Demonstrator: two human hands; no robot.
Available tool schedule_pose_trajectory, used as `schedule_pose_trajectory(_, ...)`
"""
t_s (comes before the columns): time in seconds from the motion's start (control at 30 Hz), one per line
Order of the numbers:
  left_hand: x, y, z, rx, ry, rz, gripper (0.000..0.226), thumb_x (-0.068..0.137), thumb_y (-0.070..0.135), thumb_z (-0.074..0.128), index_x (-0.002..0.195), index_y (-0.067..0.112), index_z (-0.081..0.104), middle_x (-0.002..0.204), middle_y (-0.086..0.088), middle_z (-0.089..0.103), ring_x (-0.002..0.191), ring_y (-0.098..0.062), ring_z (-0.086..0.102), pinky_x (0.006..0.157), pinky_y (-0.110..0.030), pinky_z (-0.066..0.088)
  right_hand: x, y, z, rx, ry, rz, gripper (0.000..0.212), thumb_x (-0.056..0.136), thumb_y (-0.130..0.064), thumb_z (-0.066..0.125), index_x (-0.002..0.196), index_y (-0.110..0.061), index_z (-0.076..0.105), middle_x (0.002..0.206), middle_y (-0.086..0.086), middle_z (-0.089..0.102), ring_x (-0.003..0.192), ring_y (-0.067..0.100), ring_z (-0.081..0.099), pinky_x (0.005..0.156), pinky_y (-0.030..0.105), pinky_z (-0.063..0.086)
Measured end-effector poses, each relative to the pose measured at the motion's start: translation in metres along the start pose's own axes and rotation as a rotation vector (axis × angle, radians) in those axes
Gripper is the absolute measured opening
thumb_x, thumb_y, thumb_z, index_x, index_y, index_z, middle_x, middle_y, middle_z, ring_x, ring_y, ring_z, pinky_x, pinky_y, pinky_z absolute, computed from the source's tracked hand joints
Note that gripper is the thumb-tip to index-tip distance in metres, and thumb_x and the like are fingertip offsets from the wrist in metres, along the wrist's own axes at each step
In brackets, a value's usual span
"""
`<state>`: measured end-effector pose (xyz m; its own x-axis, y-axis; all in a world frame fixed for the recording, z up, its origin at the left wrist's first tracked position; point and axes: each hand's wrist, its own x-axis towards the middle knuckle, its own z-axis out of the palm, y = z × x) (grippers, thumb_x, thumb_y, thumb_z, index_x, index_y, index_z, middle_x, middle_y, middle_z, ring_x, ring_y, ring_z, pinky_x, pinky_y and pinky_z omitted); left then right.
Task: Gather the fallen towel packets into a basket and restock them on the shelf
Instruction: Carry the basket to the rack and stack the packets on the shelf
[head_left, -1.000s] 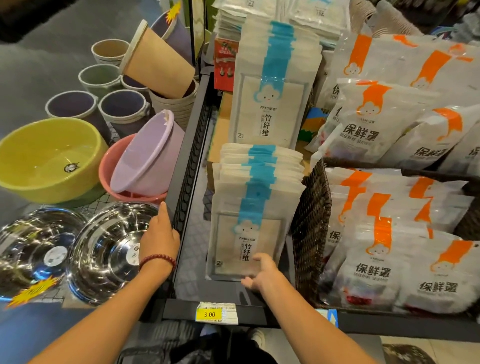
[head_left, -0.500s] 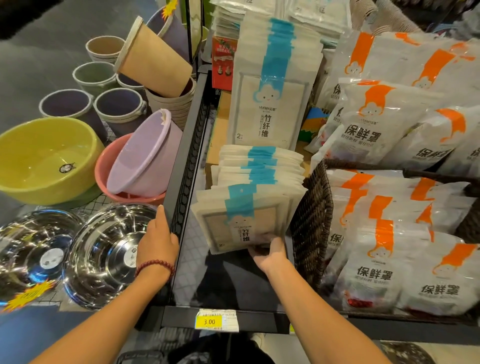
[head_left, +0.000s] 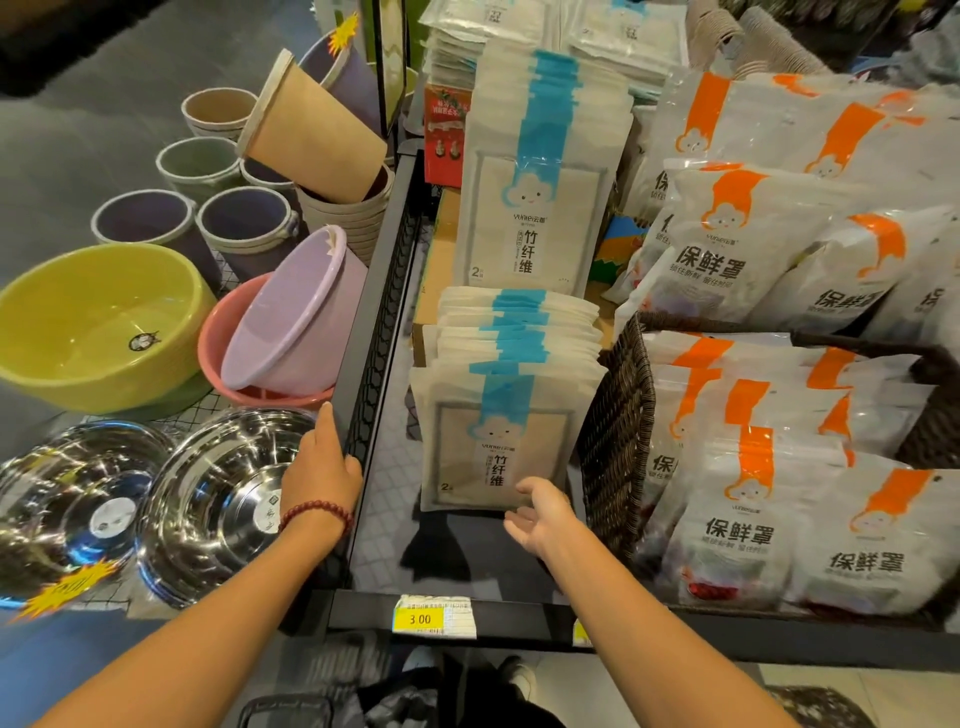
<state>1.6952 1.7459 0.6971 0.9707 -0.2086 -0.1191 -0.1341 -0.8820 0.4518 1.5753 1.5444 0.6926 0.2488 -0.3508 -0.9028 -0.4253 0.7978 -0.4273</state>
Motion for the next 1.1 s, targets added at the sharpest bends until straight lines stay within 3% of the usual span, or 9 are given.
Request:
schedule_pose_trajectory(0.13, 0.000, -0.003, -0.012, -0.106, -0.113, -0.012, 0.073, 0.085, 0.013, 0.060, 0.148, 0.013, 0.024, 0.134, -0.017, 0.050, 0.112, -0.033, 0.054, 0.088, -0.041, 0.049, -0.018, 0.003, -0.011, -0.440, -0.038, -0.191, 0.025, 0.092, -0.010, 0.051, 0.116, -0.008, 0.046, 0.126, 0.016, 0.052, 0.119, 0.032, 0.052, 0.092, 0.037, 0.047)
schedule_pose_trajectory(0.27, -0.029, -0.004, -0.033, -0.230, -0.156, -0.079, 0.043, 0.079, 0.012, 0.067, 0.121, 0.010, 0.056, 0.116, -0.011, 0.064, 0.096, -0.024, 0.060, 0.080, -0.028, 0.044, -0.044, 0.005, -0.028, -0.880, -0.178, -0.442, 0.027, 0.092, -0.015, 0.050, 0.119, -0.011, 0.052, 0.113, 0.007, 0.055, 0.105, 0.022, 0.055, 0.083, 0.031, 0.044)
schedule_pose_trajectory(0.47, -0.145, -0.035, -0.062, -0.573, 0.072, -0.316, 0.047, 0.082, 0.009, 0.070, 0.126, 0.009, 0.054, 0.117, -0.009, 0.061, 0.108, -0.023, 0.057, 0.098, -0.040, 0.045, -0.095, 0.023, -0.036, -1.146, -0.547, -0.772, 0.027, 0.087, -0.009, 0.054, 0.114, -0.015, 0.058, 0.108, -0.002, 0.060, 0.102, 0.014, 0.058, 0.087, 0.027, 0.046)
schedule_pose_trajectory(0.6, -0.268, -0.054, -0.035, -0.746, 0.193, -0.632, 0.044, 0.080, -0.008, 0.065, 0.122, -0.004, 0.053, 0.118, -0.024, 0.059, 0.113, -0.034, 0.056, 0.096, -0.042, 0.045, -0.115, 0.066, -0.050, -1.303, -0.813, -0.776, 0.021, 0.086, -0.009, 0.057, 0.103, -0.023, 0.059, 0.104, -0.002, 0.063, 0.093, 0.009, 0.059, 0.072, 0.014, 0.045)
schedule_pose_trajectory(0.73, -0.391, -0.070, 0.000, -0.812, 0.185, -0.909, 0.044, 0.081, -0.011, 0.063, 0.123, -0.010, 0.051, 0.120, -0.029, 0.057, 0.110, -0.035, 0.056, 0.090, -0.039, 0.046, -0.118, 0.128, -0.062, -1.655, -0.953, -0.752, 0.027, 0.089, -0.018, 0.055, 0.116, -0.018, 0.059, 0.111, -0.003, 0.061, 0.102, 0.010, 0.057, 0.084, 0.023, 0.044)
schedule_pose_trajectory(0.83, -0.474, -0.084, 0.020, -0.839, 0.295, -1.089, 0.041, 0.083, -0.008, 0.062, 0.122, -0.009, 0.053, 0.121, -0.024, 0.057, 0.107, -0.032, 0.057, 0.083, -0.024, 0.049, -0.121, 0.182, -0.073, -1.862, -1.065, -0.686, 0.029, 0.093, -0.019, 0.051, 0.121, -0.017, 0.057, 0.115, -0.002, 0.059, 0.098, 0.010, 0.055, 0.074, 0.020, 0.043)
schedule_pose_trajectory(0.97, -0.568, -0.103, 0.041, -0.885, 0.397, -1.292, 0.037, 0.084, -0.005, 0.062, 0.120, -0.011, 0.054, 0.118, -0.027, 0.059, 0.105, -0.033, 0.060, 0.087, -0.031, 0.048, -0.129, 0.262, -0.089, -2.116, -1.179, -0.678, 0.029, 0.093, -0.014, 0.050, 0.120, -0.007, 0.058, 0.123, 0.006, 0.059, 0.113, 0.019, 0.055, 0.094, 0.029, 0.043)
schedule_pose_trajectory(1.03, -0.605, -0.116, 0.046, -0.927, 0.407, -1.346, 0.033, 0.084, -0.005, 0.062, 0.115, -0.013, 0.057, 0.107, -0.027, 0.063, 0.084, -0.017, 0.064, 0.067, -0.013, 0.048, -0.133, 0.301, -0.094, -2.205, -1.231, -0.679, 0.029, 0.094, -0.013, 0.049, 0.119, -0.003, 0.058, 0.125, 0.009, 0.057, 0.116, 0.021, 0.053, 0.095, 0.028, 0.039)
schedule_pose_trajectory(1.1, -0.636, -0.133, 0.052, -0.946, 0.408, -1.376, 0.033, 0.083, -0.002, 0.063, 0.115, -0.012, 0.058, 0.108, -0.023, 0.063, 0.085, -0.012, 0.063, 0.058, -0.008, 0.041, -0.135, 0.339, -0.099, -2.278, -1.236, -0.687, 0.031, 0.094, -0.014, 0.049, 0.122, -0.006, 0.058, 0.128, 0.007, 0.055, 0.119, 0.019, 0.051, 0.091, 0.022, 0.037)
